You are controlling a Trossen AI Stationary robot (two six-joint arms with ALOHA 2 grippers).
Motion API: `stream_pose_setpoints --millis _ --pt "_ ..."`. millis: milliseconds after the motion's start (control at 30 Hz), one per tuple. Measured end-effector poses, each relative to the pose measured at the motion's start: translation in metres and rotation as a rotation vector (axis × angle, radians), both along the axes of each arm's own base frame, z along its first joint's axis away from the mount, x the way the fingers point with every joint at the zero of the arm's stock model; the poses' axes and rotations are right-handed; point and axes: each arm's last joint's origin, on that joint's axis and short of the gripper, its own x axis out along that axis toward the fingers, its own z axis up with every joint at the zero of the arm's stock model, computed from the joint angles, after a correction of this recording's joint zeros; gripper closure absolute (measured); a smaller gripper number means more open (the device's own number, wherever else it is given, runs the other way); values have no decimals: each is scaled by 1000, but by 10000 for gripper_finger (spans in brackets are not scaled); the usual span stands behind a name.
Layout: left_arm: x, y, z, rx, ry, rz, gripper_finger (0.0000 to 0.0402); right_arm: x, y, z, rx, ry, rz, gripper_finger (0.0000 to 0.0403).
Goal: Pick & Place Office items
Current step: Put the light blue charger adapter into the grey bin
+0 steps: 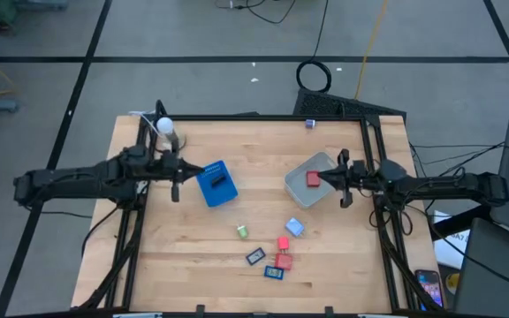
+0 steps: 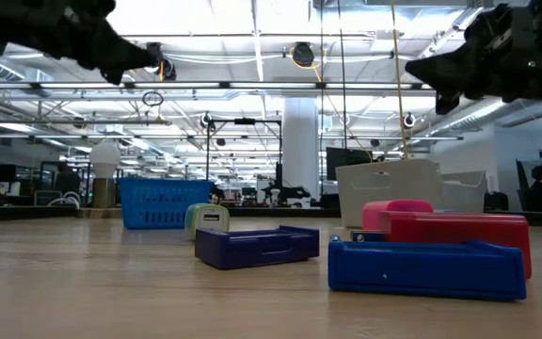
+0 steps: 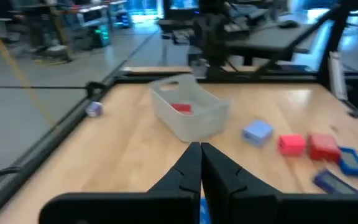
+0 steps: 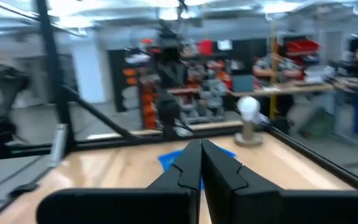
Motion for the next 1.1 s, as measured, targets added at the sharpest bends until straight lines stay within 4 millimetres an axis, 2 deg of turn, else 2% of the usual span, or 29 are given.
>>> stream_pose_setpoints --millis 200,333,767,900,1100 --pt "-11 -3 -25 -79 -53 37 398 -1 5 4 -19 -36 155 399" --pt "-17 -4 -37 -102 -55 38 399 0 5 1 21 0 163 399" --pt "-28 -6 -84 -19 -38 24 399 1 4 -3 -69 31 142 399" --pt "-28 -8 -87 -10 3 -12 399 1 4 -6 -56 62 143 399" --pt "-30 -12 -78 20 -74 -46 400 1 4 -6 -53 67 143 399"
